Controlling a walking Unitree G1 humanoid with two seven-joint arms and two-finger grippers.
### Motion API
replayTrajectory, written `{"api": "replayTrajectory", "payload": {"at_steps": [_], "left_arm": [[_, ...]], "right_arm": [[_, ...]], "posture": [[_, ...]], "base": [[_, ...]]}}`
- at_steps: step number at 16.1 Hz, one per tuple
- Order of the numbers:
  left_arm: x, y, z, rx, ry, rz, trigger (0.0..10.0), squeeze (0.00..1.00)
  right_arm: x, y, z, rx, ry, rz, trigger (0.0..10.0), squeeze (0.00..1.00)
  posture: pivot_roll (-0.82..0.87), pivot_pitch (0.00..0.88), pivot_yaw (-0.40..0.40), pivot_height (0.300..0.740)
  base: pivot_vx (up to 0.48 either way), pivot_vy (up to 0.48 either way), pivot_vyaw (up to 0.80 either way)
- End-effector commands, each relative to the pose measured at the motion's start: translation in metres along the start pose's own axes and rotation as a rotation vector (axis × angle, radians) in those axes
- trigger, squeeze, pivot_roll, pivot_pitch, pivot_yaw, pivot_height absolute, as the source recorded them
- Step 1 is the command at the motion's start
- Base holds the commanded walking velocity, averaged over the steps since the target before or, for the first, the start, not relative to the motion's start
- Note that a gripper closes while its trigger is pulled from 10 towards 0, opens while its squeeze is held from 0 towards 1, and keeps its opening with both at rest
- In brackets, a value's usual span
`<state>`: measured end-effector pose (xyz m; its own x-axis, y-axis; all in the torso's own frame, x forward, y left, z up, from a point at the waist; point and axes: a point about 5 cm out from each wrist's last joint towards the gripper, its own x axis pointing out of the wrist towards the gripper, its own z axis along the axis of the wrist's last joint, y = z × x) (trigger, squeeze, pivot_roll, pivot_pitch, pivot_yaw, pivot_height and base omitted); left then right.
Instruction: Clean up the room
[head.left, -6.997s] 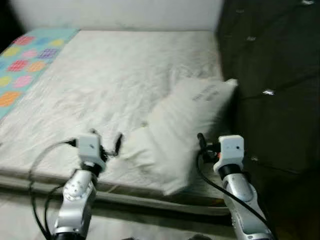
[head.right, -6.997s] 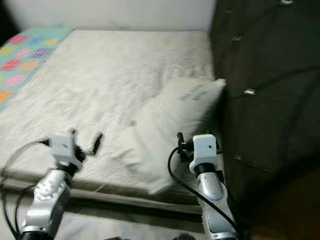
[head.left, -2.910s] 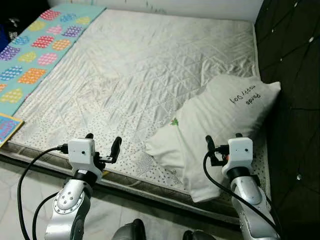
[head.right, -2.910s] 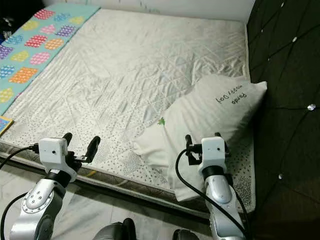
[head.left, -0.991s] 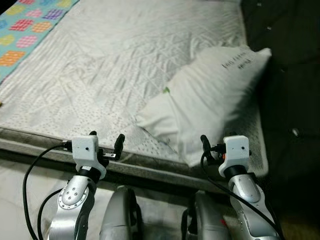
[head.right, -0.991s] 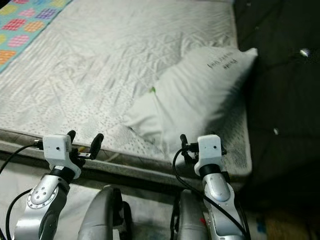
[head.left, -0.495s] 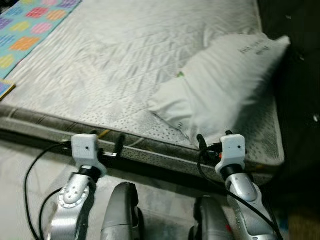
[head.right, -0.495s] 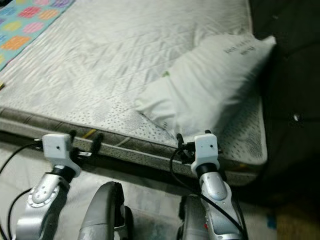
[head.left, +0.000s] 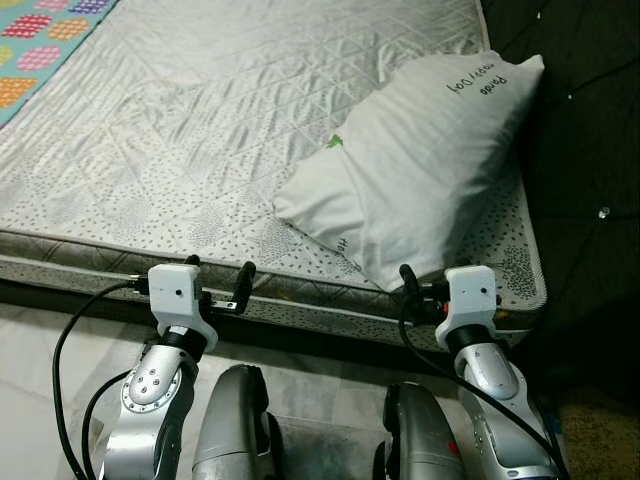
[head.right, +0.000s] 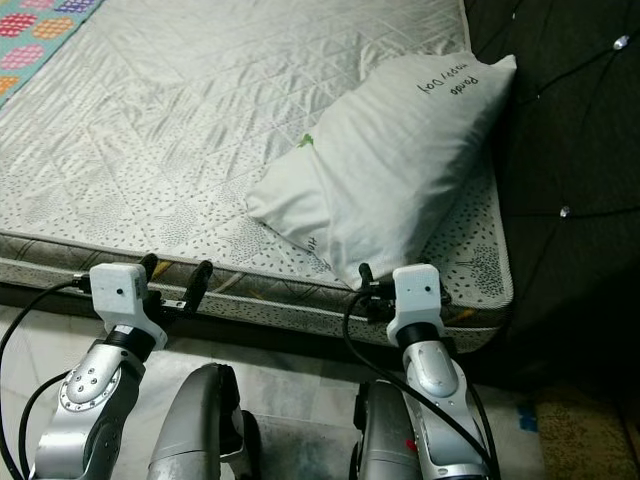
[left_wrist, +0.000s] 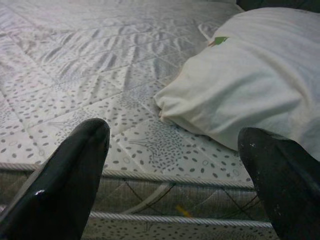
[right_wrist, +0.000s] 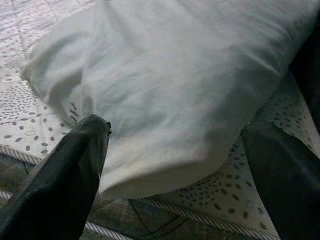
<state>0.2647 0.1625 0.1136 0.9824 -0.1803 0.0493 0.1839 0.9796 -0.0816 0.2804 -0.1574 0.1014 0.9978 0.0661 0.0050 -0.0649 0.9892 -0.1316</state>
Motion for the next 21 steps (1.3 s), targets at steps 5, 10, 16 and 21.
{"api": "replayTrajectory", "payload": {"at_steps": [5,10,16,21], "left_arm": [[-0.0024,0.0,-0.0017,-0.004,0.002,-0.022,10.0,0.0],[-0.0041,0.0009,-0.0023,-0.002,0.008,-0.024,10.0,0.0],[-0.0036,0.003,-0.0063,0.003,0.035,0.003,10.0,0.0],[-0.003,0.0029,-0.0071,0.008,0.039,0.006,10.0,0.0]], "right_arm": [[-0.0016,-0.0015,-0.0024,-0.009,0.011,-0.015,10.0,0.0],[-0.0029,-0.0005,-0.0036,-0.008,0.018,-0.017,10.0,0.0],[-0.0035,-0.0002,-0.0051,-0.002,0.022,-0.018,10.0,0.0],[-0.003,0.0009,-0.0051,0.004,0.019,-0.003,10.0,0.0]], "posture": [[-0.02,0.26,0.032,0.598],[-0.01,0.265,0.037,0.598],[-0.01,0.248,0.039,0.598],[-0.01,0.239,0.037,0.56]], "base": [[0.452,0.0,0.0],[0.48,0.0,0.0],[0.048,0.0,0.0],[0.0,0.0,0.0]]}}
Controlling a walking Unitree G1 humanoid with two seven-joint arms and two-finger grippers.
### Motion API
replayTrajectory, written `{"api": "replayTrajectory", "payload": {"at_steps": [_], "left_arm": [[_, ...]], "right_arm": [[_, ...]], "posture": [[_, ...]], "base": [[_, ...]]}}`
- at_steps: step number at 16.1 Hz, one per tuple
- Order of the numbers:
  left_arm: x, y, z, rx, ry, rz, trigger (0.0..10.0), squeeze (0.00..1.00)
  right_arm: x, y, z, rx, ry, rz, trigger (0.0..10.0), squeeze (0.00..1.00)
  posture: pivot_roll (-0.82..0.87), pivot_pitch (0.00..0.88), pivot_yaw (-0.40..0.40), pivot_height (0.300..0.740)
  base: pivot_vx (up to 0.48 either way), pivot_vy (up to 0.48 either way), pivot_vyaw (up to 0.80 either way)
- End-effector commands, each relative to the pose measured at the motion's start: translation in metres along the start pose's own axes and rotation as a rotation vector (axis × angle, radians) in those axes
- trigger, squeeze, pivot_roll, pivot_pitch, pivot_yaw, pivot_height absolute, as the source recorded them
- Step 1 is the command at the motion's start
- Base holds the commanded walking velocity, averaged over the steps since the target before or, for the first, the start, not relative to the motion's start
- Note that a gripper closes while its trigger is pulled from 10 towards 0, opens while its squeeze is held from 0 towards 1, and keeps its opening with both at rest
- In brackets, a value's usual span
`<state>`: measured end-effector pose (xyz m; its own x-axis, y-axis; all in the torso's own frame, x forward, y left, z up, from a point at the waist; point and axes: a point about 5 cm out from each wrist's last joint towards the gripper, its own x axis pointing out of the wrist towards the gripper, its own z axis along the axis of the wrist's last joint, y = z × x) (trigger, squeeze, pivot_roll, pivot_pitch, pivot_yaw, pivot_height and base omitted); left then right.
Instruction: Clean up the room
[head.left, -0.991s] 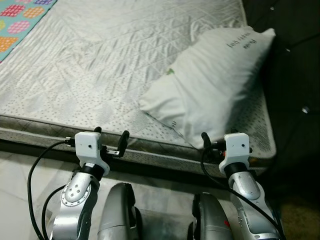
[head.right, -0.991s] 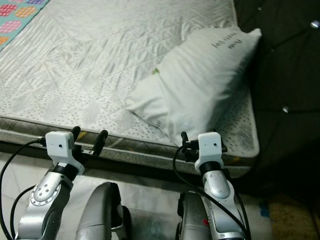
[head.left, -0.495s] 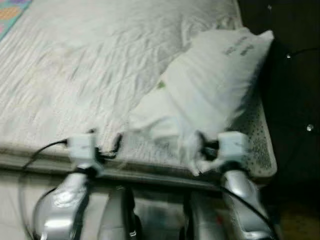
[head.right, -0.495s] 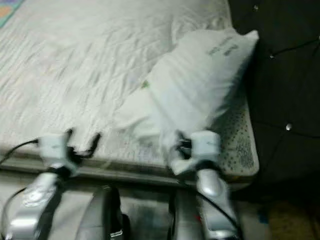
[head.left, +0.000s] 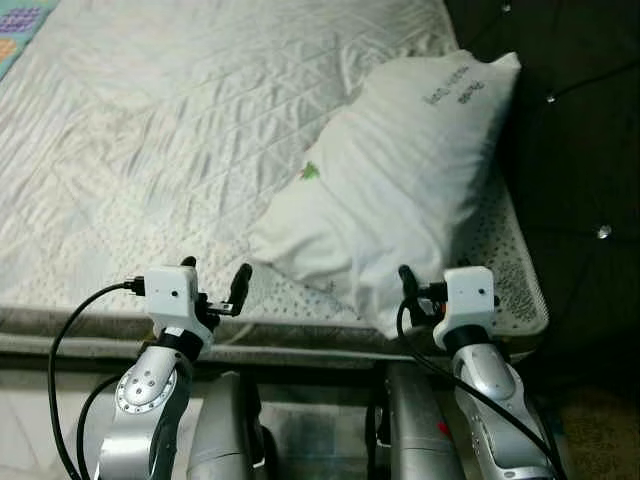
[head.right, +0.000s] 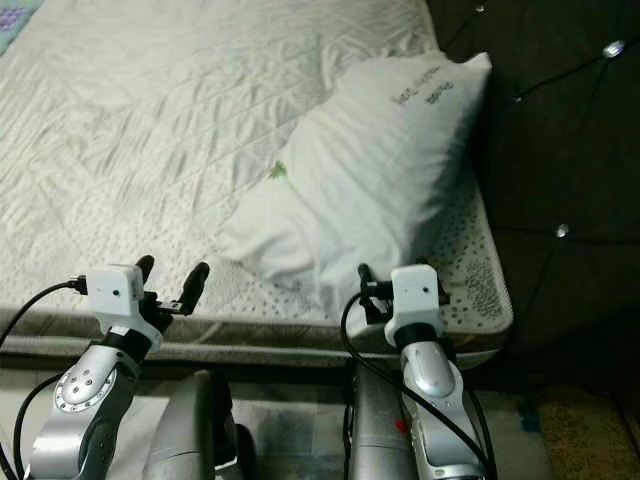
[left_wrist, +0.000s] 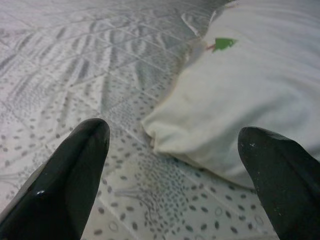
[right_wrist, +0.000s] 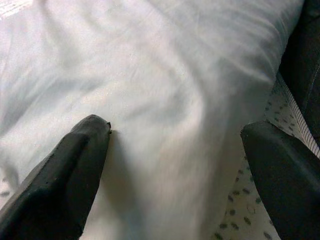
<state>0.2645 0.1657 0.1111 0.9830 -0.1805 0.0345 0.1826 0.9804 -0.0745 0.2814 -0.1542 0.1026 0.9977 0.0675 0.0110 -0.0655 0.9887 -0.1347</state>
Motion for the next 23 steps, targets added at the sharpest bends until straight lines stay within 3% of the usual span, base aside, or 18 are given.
{"api": "replayTrajectory", "payload": {"at_steps": [1,10,13,15,17,20,21,22,23], "left_arm": [[-0.002,-0.001,-0.005,0.002,0.026,0.005,10.0,0.0],[-0.001,-0.001,-0.007,0.001,0.037,0.013,10.0,0.0],[-0.001,0.001,-0.004,-0.015,0.042,0.01,10.0,0.0],[-0.005,-0.001,0.008,-0.034,0.031,-0.031,10.0,0.0],[-0.011,0.003,0.005,-0.002,0.047,-0.033,10.0,0.0],[-0.012,0.008,0.005,0.008,0.053,-0.014,10.0,0.0],[-0.012,0.008,0.005,0.008,0.055,-0.012,10.0,0.0],[-0.013,0.007,0.006,0.007,0.059,-0.014,10.0,0.0],[-0.014,0.007,0.006,0.007,0.064,-0.018,10.0,0.0]], "right_arm": [[-0.004,-0.002,-0.007,0.008,0.026,0.002,10.0,0.0],[-0.001,0.005,-0.006,0.02,0.037,0.069,10.0,0.0],[0.005,0.021,0.002,0.121,0.029,0.171,10.0,0.0],[0.018,0.03,0.008,0.151,0.014,0.198,10.0,0.0],[0.03,0.039,0.011,0.175,0.018,0.228,10.0,0.0],[0.05,0.049,0.017,0.309,0.072,0.206,10.0,0.0],[0.055,0.054,0.019,0.321,0.08,0.207,7.8,0.0],[0.06,0.058,0.022,0.337,0.087,0.196,3.2,0.0],[0.065,0.062,0.025,0.355,0.082,0.192,0.0,0.0]], "posture": [[-0.01,0.234,0.035,0.56],[-0.02,0.232,0.033,0.546],[0.0,0.237,0.044,0.546],[0.05,0.236,0.048,0.546],[0.07,0.233,0.053,0.546],[0.09,0.23,0.057,0.546],[0.09,0.229,0.059,0.546],[0.09,0.228,0.06,0.546],[0.1,0.227,0.063,0.546]], "base": [[0.0,0.0,0.0],[0.0,0.0,0.0],[0.0,0.0,0.0],[0.0,0.0,0.0],[0.0,0.0,0.0],[0.0,0.0,0.0],[0.0,0.0,0.0],[0.0,0.0,0.0],[0.0,0.0,0.0]]}}
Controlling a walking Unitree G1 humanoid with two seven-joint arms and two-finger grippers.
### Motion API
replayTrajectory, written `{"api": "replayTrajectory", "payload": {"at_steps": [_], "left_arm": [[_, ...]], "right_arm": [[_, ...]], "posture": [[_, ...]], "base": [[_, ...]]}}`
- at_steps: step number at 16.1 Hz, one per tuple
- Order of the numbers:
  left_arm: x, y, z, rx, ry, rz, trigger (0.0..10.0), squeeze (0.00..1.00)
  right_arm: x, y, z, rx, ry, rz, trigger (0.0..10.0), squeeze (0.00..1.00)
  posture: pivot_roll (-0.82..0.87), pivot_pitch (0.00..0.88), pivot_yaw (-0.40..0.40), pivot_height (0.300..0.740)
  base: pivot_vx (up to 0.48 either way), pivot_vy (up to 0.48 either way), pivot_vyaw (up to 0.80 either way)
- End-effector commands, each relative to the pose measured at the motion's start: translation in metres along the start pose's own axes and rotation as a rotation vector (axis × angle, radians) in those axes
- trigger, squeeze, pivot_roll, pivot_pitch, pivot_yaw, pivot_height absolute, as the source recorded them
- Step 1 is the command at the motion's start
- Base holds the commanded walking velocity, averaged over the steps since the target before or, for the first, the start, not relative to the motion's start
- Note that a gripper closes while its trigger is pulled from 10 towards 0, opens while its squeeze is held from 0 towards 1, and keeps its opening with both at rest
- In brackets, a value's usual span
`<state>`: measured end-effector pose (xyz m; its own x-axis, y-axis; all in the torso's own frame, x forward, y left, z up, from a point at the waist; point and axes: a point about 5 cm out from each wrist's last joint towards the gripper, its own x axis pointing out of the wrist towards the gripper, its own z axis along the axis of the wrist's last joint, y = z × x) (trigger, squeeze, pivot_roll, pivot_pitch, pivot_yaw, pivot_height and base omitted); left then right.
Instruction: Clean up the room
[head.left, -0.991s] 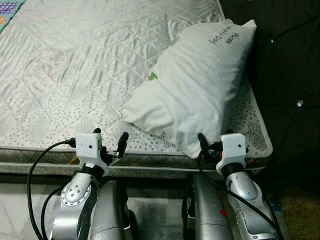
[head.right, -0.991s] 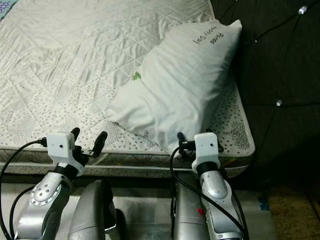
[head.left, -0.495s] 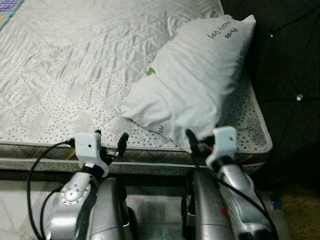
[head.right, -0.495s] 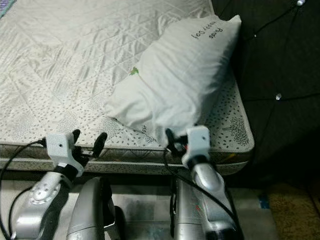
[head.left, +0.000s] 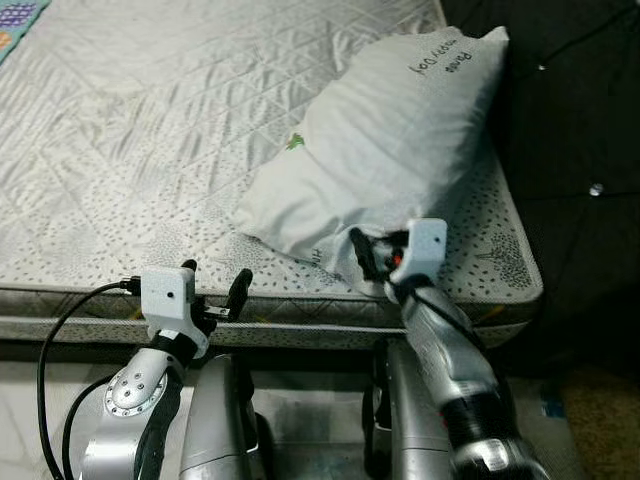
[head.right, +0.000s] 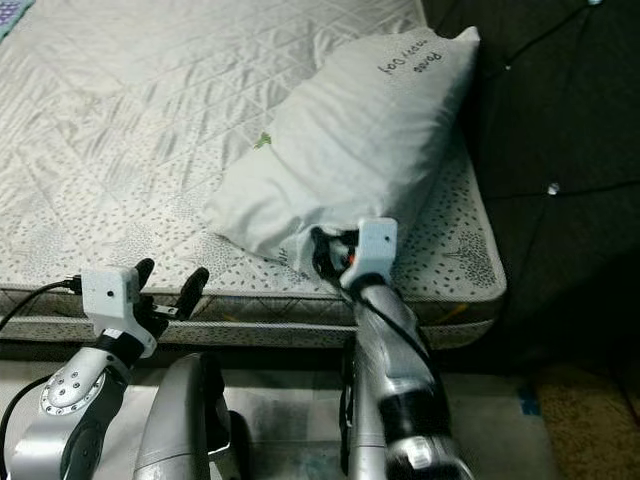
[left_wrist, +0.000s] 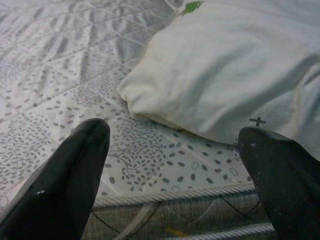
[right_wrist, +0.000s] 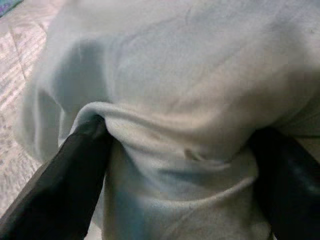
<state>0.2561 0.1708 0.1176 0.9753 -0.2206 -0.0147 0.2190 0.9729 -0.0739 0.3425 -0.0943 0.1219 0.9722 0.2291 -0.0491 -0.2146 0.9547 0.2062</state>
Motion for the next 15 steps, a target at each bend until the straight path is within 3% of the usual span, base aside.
{"api": "replayTrajectory", "payload": {"at_steps": [1,5,15], "left_arm": [[-0.005,0.004,0.0,0.008,0.015,0.016,10.0,0.0],[-0.005,0.005,0.001,0.016,0.014,0.018,10.0,0.0],[-0.002,0.002,-0.003,0.024,0.019,0.004,10.0,0.0]], "right_arm": [[0.005,0.014,-0.001,0.022,0.007,0.035,0.0,0.0],[0.014,0.017,0.002,0.106,-0.003,0.021,0.0,0.0],[0.016,0.012,-0.003,0.048,0.001,0.009,0.0,0.0]], "posture": [[0.1,0.225,0.064,0.546],[0.1,0.222,0.06,0.546],[0.09,0.199,0.061,0.546]], "base": [[0.0,0.0,0.0],[0.0,0.0,0.0],[0.0,0.0,0.0]]}}
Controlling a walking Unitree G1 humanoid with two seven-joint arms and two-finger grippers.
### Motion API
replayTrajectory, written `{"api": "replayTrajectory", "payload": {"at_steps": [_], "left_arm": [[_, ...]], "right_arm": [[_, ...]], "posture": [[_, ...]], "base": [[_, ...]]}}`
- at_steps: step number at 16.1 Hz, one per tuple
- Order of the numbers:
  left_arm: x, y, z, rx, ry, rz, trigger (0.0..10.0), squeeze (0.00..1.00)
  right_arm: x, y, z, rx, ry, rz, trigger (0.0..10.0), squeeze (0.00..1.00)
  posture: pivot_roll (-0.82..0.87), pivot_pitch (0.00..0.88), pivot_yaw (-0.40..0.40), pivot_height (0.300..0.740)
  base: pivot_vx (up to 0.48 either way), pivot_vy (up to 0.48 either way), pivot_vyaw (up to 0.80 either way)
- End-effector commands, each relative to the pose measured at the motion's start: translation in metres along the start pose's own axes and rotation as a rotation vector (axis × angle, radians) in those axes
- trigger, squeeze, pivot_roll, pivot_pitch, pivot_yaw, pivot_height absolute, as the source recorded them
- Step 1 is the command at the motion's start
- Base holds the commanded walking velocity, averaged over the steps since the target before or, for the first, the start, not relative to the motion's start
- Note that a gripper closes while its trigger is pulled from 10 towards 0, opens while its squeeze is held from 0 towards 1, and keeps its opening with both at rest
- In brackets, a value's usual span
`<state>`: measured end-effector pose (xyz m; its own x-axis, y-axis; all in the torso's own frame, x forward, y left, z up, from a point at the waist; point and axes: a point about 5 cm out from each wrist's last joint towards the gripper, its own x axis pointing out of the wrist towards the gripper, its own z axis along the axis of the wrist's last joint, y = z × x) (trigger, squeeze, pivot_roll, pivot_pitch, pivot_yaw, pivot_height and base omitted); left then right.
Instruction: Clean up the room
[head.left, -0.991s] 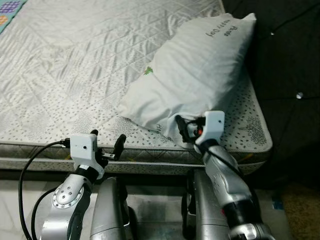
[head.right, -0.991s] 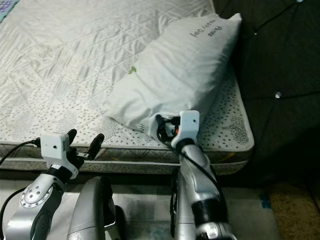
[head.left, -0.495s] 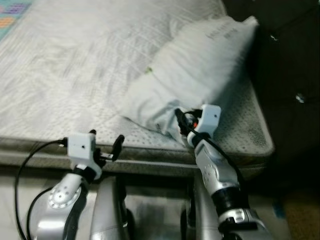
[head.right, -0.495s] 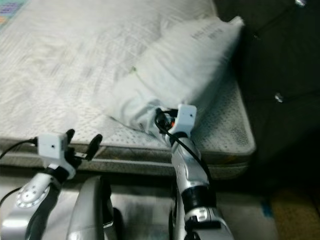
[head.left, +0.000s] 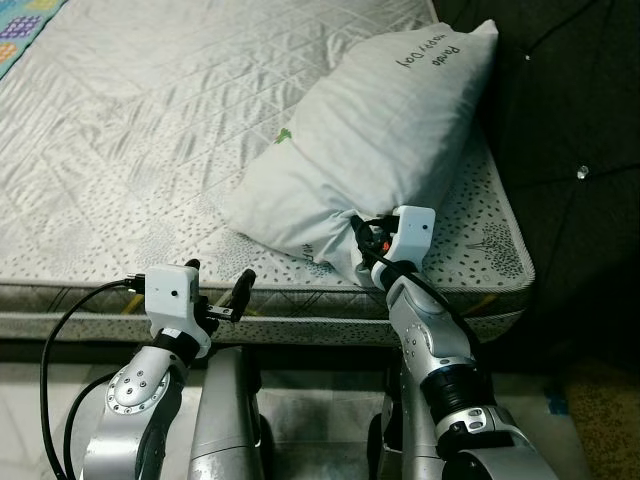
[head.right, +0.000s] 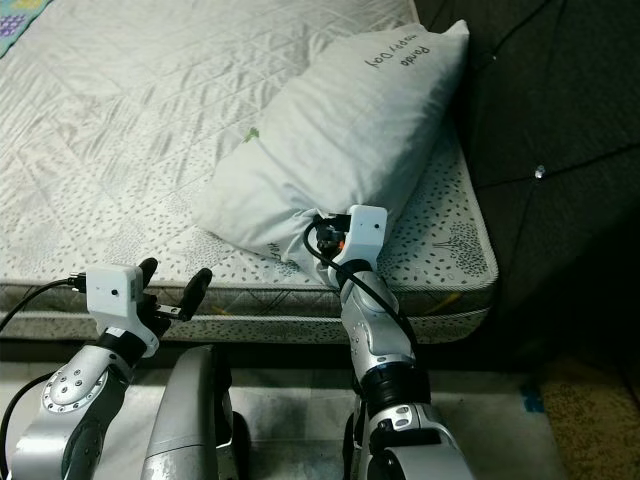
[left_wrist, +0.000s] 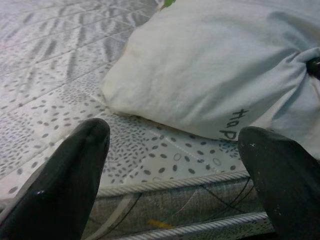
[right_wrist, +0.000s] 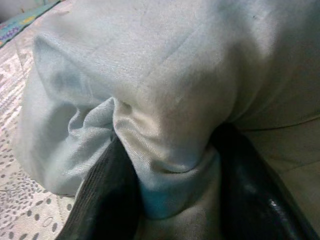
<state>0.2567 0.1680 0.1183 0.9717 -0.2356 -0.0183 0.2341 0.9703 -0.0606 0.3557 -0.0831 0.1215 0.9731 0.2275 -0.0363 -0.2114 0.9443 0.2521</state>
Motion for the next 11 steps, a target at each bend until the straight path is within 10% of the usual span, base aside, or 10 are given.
{"api": "replayTrajectory", "payload": {"at_steps": [1,11], "left_arm": [[-0.002,0.003,-0.004,0.01,0.014,0.014,10.0,0.0],[0.002,0.001,-0.001,0.034,-0.005,-0.004,10.0,0.0]], "right_arm": [[0.001,0.001,-0.003,-0.004,0.014,0.0,0.0,0.0],[0.005,-0.026,0.015,-0.119,-0.054,-0.068,0.0,0.0]], "posture": [[0.09,0.196,0.059,0.546],[0.08,0.179,0.061,0.546]], "base": [[0.0,0.0,0.0],[0.0,0.0,0.0]]}}
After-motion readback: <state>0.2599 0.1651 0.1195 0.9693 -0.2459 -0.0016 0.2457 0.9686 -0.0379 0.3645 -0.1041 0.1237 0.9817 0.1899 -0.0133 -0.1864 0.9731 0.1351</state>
